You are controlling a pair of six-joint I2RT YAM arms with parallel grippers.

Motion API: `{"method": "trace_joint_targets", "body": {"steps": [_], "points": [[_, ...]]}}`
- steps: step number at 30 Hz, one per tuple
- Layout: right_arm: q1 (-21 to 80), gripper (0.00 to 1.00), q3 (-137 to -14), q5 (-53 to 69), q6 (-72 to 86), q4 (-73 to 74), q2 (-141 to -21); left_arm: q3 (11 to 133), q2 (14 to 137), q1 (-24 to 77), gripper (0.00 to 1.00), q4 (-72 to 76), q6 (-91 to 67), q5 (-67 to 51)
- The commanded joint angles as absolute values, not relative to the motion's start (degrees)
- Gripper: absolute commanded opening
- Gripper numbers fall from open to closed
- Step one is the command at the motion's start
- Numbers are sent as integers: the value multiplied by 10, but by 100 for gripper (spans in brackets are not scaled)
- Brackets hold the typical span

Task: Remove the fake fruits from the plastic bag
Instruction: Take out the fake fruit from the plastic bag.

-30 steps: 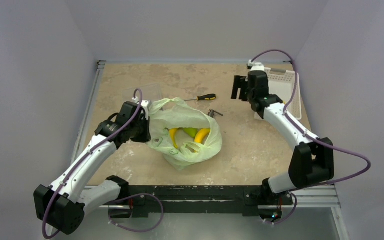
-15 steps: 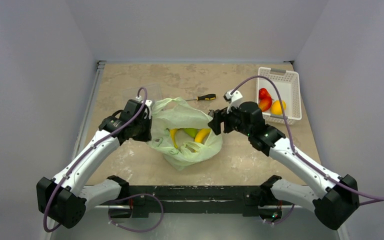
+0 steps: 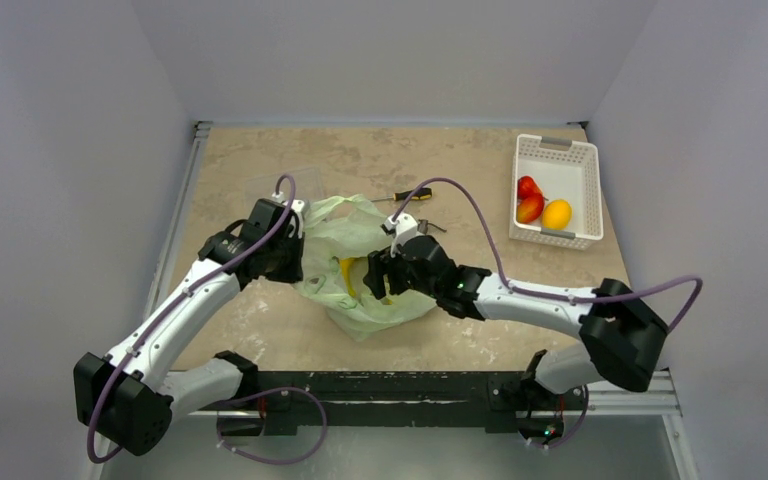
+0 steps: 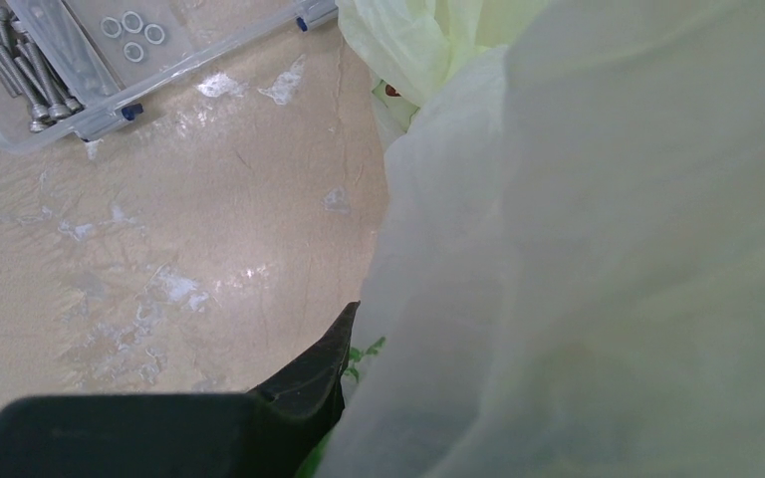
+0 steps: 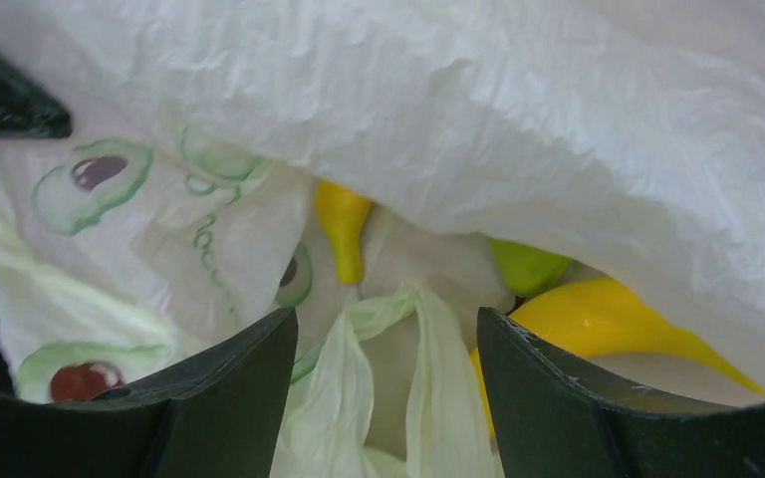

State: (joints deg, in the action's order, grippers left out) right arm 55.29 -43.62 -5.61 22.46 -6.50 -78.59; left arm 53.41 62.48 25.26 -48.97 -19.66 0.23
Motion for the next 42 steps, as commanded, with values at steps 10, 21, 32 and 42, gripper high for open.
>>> {"method": "trace_joint_targets", "body": {"steps": [10, 21, 32, 42], "points": [[571, 65, -509, -342, 308, -207, -942, 536, 616, 256, 0, -478, -181, 3], [570, 78, -550, -429, 304, -216, -1027, 533, 611, 260, 0, -473, -179, 3], [570, 71, -583, -433, 249, -231, -1093, 535, 615, 263, 0, -480, -169, 23], [570, 33, -555, -419, 226, -243, -1081, 535, 612, 265, 0, -482, -169, 38]]}}
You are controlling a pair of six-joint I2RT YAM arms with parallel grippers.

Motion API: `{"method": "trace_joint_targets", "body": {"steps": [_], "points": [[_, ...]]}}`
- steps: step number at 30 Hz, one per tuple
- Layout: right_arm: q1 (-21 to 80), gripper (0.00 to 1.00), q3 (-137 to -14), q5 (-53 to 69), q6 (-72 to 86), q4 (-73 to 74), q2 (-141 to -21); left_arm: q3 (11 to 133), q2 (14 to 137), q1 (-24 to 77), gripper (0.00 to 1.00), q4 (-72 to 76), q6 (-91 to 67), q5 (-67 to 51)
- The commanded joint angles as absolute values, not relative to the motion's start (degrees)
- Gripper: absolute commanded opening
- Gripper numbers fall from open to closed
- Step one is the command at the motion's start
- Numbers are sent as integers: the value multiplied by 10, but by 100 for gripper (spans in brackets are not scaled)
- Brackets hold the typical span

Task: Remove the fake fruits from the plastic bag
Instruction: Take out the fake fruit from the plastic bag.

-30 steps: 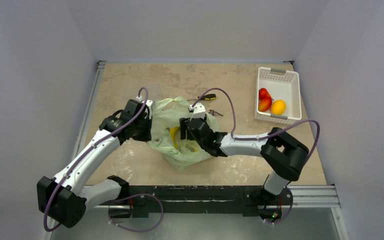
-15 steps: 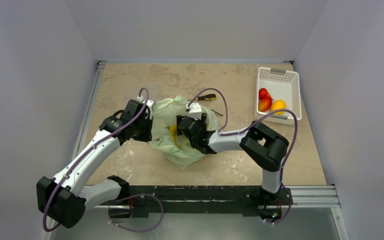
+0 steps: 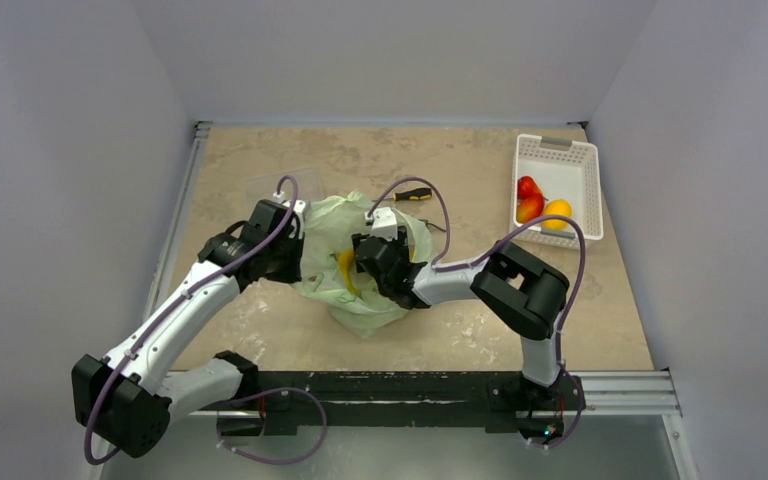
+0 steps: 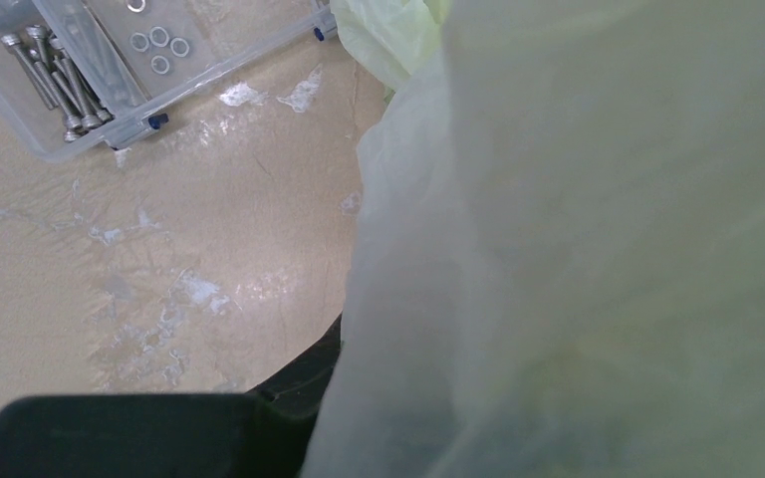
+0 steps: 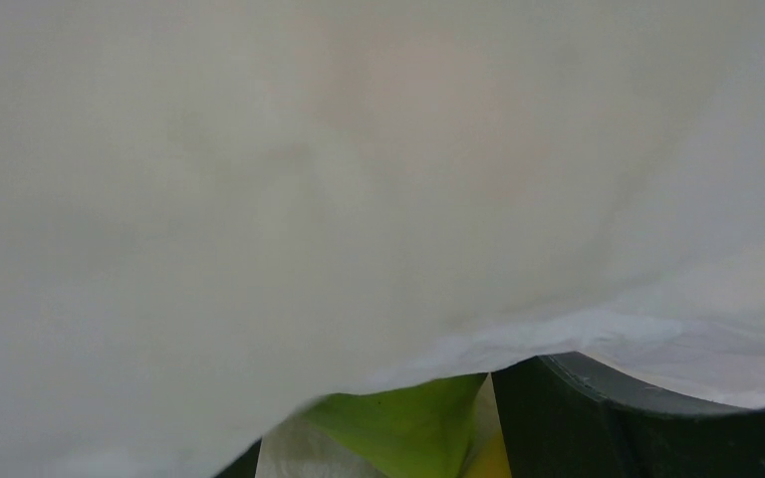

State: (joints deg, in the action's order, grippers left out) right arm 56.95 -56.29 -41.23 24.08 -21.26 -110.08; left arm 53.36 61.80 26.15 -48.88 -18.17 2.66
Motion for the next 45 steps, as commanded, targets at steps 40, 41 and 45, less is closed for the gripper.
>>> {"method": "trace_joint_targets", "body": {"steps": [40, 41, 45], "points": [[499, 0, -431, -94, 327, -252, -683, 540, 632, 268, 0, -492, -172, 38], [486, 0, -431, -83, 334, -261, -680, 541, 634, 268, 0, -492, -172, 37], [462, 0, -444, -100, 316, -251, -661, 543, 640, 268, 0, -495, -171, 36]]}}
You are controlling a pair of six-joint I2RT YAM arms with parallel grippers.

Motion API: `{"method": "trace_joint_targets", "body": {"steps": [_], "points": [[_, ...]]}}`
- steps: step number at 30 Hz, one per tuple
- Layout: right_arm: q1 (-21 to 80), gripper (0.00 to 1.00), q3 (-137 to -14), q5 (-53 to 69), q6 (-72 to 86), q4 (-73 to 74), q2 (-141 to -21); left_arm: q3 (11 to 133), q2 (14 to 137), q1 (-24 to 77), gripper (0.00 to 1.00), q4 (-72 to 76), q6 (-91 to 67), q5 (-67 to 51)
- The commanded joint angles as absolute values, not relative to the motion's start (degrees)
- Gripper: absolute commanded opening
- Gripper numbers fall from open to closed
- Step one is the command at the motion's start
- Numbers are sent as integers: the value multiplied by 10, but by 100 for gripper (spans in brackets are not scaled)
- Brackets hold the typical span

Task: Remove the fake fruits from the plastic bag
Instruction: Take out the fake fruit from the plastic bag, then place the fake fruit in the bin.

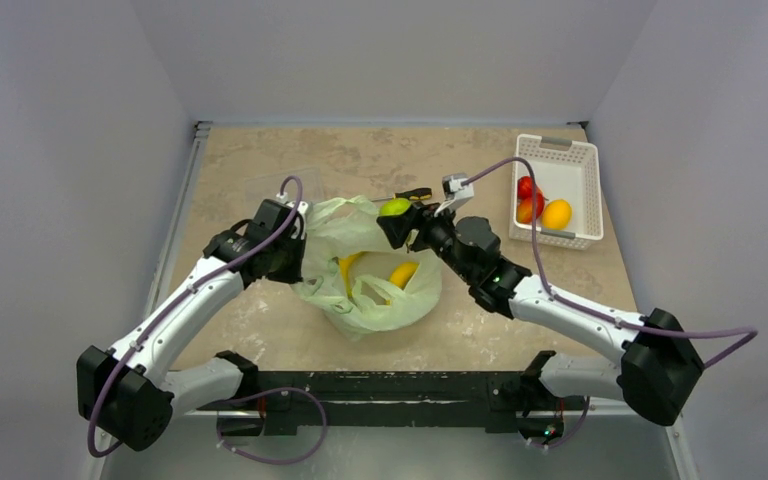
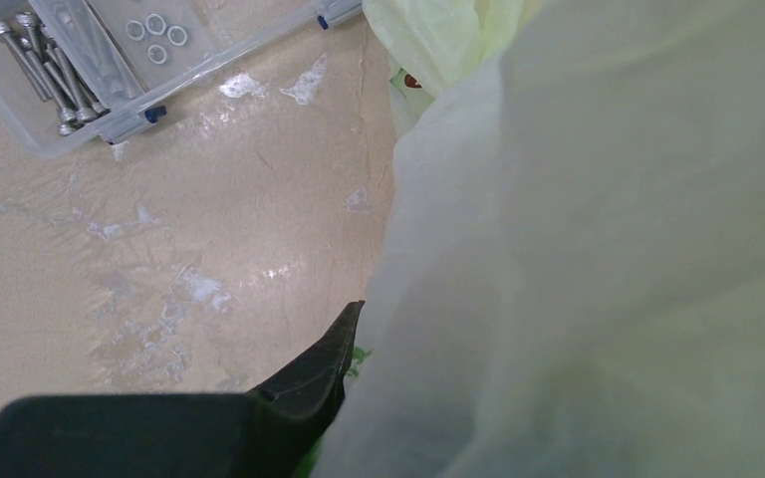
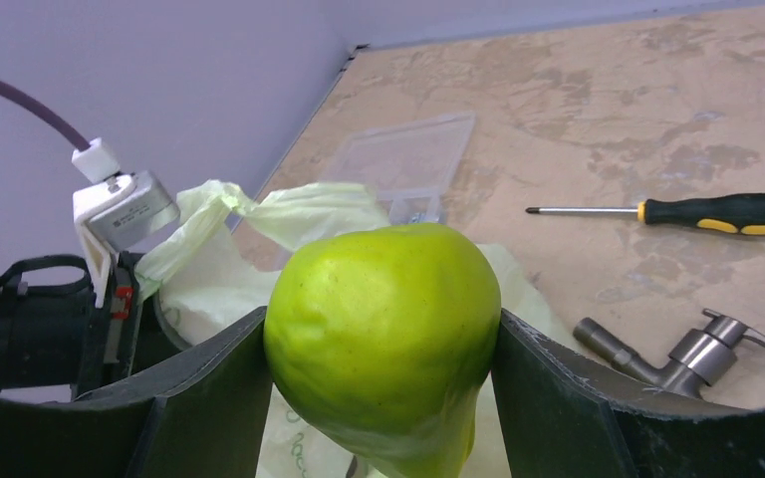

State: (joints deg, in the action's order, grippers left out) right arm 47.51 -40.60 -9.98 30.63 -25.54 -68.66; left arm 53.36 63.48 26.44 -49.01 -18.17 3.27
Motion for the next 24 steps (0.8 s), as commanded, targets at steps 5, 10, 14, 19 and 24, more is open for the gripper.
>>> {"method": "trace_joint_targets", "body": {"steps": [5, 10, 14, 19, 24], "points": [[435, 0, -465, -210, 311, -166, -623, 543, 636, 268, 0, -494, -171, 39], [334, 0, -460, -242, 330, -143, -608, 544, 637, 268, 0, -494, -170, 36], [261, 0, -501, -338, 316, -101, -657, 543, 637, 268, 0, -492, -170, 29], [150, 0, -635, -382, 326, -28, -833, 542, 636, 268, 0, -490, -171, 20], [71, 0, -761, -354, 325, 20, -959, 540, 636, 274, 0, -492, -173, 23]]}}
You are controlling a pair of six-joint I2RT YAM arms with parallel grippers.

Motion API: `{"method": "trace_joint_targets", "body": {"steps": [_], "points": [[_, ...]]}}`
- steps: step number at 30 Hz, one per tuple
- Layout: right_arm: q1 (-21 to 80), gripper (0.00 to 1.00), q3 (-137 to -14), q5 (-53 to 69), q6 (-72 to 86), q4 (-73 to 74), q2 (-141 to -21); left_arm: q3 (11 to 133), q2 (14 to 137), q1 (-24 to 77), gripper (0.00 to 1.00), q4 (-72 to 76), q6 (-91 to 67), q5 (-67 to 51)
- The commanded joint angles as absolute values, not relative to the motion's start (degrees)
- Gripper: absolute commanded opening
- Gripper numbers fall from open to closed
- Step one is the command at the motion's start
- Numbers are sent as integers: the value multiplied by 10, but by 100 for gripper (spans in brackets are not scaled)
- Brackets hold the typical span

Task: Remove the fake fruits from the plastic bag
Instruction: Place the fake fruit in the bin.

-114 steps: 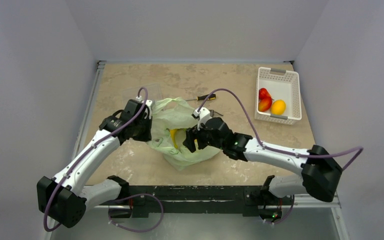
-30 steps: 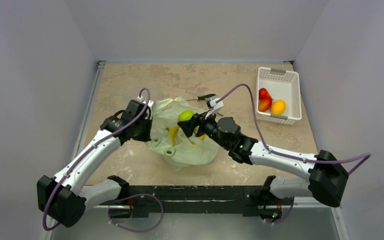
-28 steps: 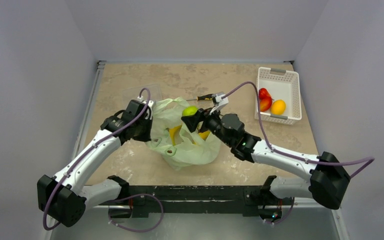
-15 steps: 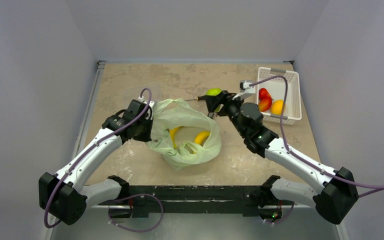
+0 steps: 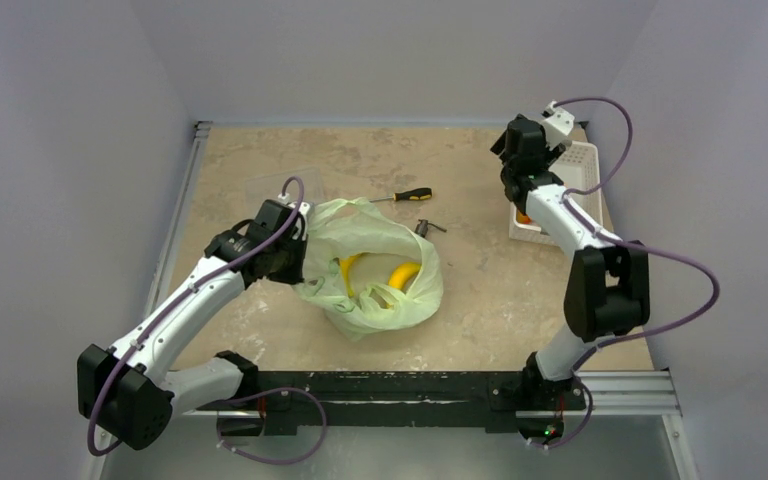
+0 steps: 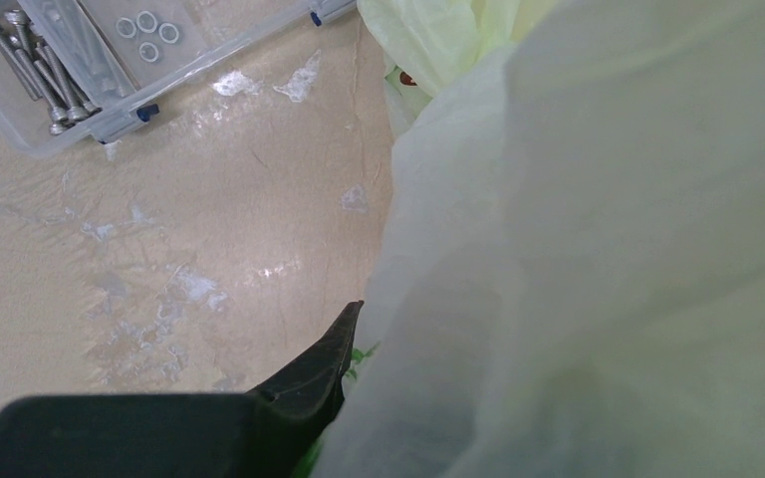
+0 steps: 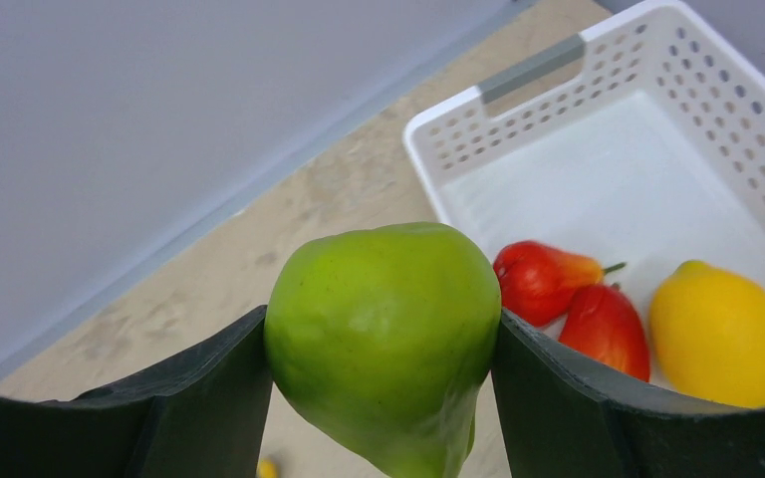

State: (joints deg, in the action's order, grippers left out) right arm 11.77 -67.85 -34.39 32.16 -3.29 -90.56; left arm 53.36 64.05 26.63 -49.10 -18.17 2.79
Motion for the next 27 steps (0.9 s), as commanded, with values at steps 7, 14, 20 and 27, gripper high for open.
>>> {"method": "trace_joint_targets", "body": {"steps": [7, 14, 20, 27], "points": [[-15, 0, -841, -289, 315, 12, -1057, 540, 632, 280, 0, -495, -175, 33], [-89, 17, -925, -126, 314, 26, -1158, 540, 636, 281, 0, -494, -175, 37], [-94, 31, -986, -72, 318, 42, -1231, 542, 641, 282, 0, -496, -175, 38], [-94, 38, -997, -35, 326, 47, -1270, 542, 641, 282, 0, -497, -176, 42]]}}
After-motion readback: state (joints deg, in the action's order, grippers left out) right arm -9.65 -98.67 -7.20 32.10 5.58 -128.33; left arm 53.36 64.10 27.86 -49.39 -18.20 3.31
